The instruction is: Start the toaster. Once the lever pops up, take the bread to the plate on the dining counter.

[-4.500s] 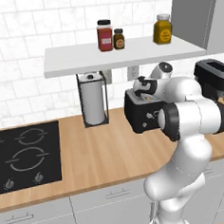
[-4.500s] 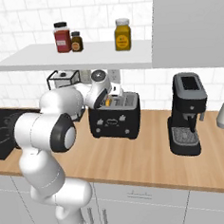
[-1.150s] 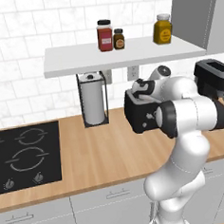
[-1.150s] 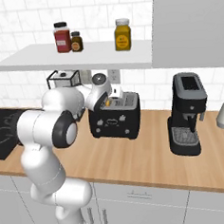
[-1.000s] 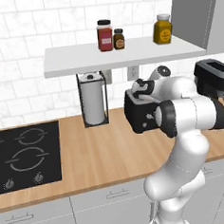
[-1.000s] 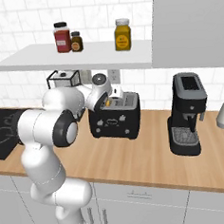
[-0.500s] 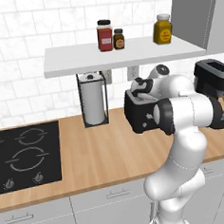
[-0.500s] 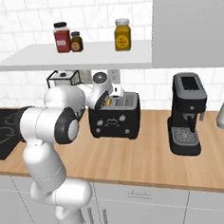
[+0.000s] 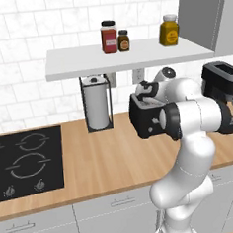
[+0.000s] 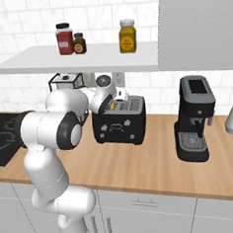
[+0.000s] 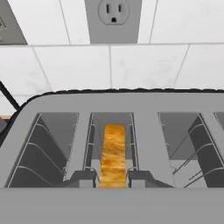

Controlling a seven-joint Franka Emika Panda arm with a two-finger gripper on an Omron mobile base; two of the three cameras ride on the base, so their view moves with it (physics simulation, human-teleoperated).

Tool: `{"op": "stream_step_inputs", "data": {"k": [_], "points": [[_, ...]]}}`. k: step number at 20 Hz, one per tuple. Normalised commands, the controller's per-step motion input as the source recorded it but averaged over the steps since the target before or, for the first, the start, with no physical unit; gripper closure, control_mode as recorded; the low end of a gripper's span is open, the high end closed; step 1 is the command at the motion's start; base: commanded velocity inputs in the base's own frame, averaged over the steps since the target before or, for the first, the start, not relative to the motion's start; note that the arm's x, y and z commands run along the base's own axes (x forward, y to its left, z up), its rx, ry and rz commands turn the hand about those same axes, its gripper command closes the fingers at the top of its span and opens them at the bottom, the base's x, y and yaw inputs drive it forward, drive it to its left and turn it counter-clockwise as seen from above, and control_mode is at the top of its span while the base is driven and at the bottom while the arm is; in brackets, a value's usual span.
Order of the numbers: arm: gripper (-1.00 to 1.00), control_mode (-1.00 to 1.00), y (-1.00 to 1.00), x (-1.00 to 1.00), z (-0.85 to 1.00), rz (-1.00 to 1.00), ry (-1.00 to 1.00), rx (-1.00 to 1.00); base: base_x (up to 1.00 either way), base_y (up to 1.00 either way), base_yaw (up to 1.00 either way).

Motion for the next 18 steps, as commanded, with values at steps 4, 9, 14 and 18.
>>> {"op": "stream_step_inputs", "data": {"k": [4,9,14,18], "points": [[1.00,-1.00,0.00,0.00,0.00,0.00,0.00,0.00,0.00,0.00,0.00],[1.00,-1.00,0.00,0.00,0.00,0.00,-0.01,0.00,0.00,0.00,0.00],[1.00,-1.00,0.00,-0.31,0.00,0.00,-0.11,0.00,0.00,0.00,0.00],[1.00,-1.00,0.02,-0.38,0.02,0.00,-0.13,0.00,0.00,0.00,0.00]]}}
